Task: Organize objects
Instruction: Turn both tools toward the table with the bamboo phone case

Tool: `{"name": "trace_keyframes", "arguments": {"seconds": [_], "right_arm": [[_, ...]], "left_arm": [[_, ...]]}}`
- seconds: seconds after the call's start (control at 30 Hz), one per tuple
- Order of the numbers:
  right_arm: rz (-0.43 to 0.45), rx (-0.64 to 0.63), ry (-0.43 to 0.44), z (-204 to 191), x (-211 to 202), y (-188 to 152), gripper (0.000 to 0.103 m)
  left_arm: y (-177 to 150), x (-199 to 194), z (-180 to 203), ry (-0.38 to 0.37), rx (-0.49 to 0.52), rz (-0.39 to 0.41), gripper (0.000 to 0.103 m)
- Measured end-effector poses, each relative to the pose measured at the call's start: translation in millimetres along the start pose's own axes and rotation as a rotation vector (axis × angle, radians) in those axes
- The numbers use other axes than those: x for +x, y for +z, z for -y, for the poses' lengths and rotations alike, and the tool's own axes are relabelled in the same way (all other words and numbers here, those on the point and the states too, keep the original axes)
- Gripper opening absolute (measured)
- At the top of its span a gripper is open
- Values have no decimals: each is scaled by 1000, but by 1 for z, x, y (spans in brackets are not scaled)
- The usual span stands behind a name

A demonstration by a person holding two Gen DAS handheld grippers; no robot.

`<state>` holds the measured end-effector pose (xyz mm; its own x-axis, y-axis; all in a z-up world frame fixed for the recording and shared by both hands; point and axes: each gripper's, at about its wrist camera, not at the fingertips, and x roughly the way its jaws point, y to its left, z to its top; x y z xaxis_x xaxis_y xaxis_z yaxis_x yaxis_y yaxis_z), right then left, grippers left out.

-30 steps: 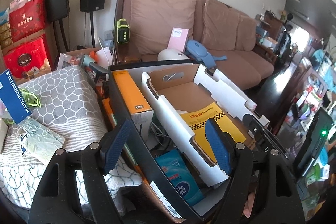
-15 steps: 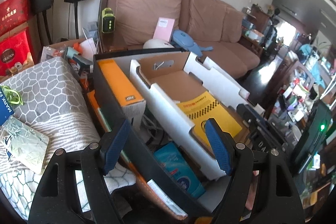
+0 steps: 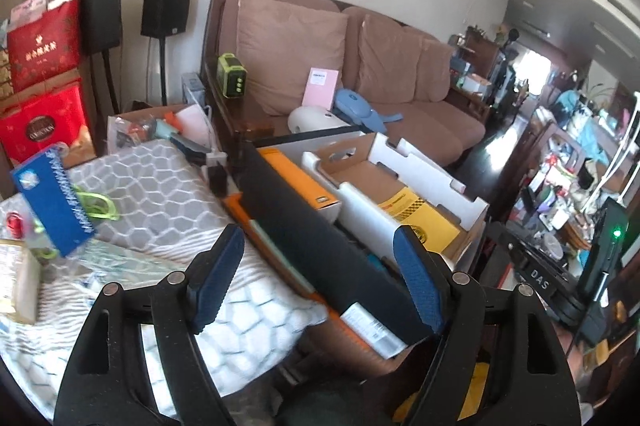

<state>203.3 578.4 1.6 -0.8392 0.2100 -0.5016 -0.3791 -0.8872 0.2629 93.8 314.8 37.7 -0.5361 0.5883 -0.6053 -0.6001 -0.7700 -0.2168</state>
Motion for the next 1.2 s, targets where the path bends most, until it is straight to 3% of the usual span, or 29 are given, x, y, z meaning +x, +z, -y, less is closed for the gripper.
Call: {"name": "trace_keyframes", "arguments": {"seconds": [0.13,0.3,0.43,0.5,0.73,0.8,0.9,1.03,1.2], "right_arm": [[-74,16,-20,-21,-10,-12,19],[-79,55,-20,-42,-26,-7,19],[-49,16,-7,-65,-38,18,20],[-38,-18,-26,-75,-43,34,26],[-94,-30,21,-100,-33,92,31],[-103,-53,-3,-106,-29,107,32],[-101,-40,8,-106,-27,116,37],[-75,33,1,-98,-23,99,40],[-112,-19,-25,-109,0,48,40]], "left_arm": [[-2,-24,-28,21,-17,-13,75],[-17,-61,-62,50,-45,6,75],[-24,-90,-81,83,-61,34,75],[-24,-106,-87,100,-61,53,75],[-9,-154,-93,184,-52,144,81],[-4,-163,-95,220,-52,166,82],[-2,-171,-102,240,-89,196,86],[-9,-162,-113,258,-116,185,86],[-25,-136,-130,297,-132,149,86]]}}
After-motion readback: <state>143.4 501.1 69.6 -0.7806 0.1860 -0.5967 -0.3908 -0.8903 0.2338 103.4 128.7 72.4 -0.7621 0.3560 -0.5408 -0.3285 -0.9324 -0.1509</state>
